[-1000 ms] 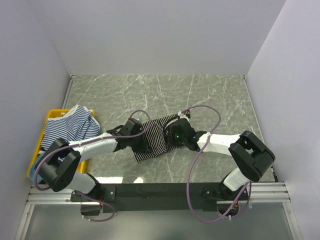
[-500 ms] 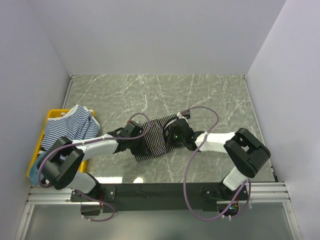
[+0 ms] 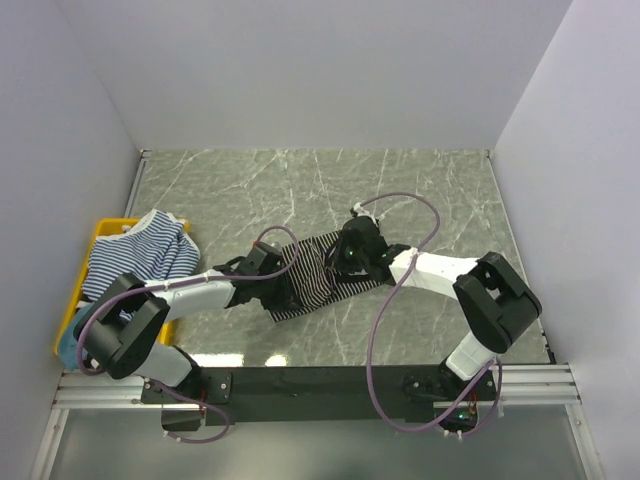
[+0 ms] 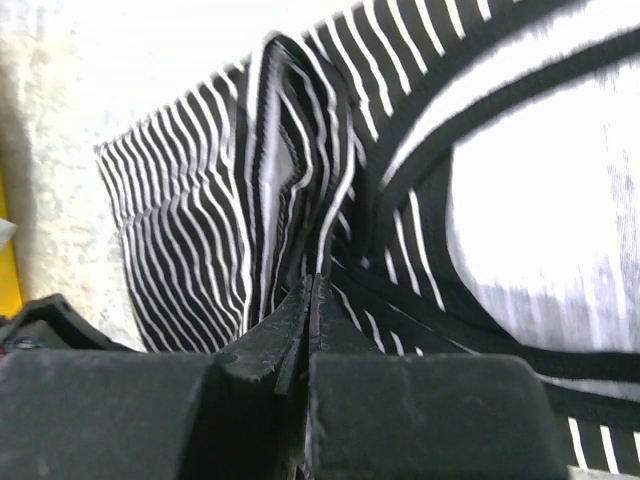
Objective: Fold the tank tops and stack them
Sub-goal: Fold the tank top
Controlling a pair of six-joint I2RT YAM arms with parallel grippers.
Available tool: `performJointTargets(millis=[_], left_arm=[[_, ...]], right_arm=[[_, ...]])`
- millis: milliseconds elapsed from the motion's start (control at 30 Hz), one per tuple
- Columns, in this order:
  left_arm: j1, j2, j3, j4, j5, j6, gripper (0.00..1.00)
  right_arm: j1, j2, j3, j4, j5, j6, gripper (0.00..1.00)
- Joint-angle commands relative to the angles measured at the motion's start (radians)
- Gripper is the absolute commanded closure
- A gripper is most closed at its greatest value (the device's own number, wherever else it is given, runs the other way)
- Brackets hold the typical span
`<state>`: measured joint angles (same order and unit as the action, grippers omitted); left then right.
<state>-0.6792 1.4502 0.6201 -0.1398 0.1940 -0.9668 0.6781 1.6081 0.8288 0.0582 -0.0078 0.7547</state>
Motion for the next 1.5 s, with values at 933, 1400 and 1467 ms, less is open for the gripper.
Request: performJointTargets(millis=[933,1400,1467], left_arm=[[0.164,-0.179,0.179,-0.126,-0.071,0.004,0.64],[0.323,0.036,0.152,0.032,-0.067,-0.006,0.66],[0.339,0.03,0.145,0.031,-0.065,0.0,0.64]], right_arm=[[0.144,-0.288,-0.071,-0.123,0.163,-0.028,0.73],[0.14,-0.086,-0.21,-0.037,0.115,0.032,0.78],[0.14,-0.099,-0.233,-0.032,0.117,0.043,0.79]])
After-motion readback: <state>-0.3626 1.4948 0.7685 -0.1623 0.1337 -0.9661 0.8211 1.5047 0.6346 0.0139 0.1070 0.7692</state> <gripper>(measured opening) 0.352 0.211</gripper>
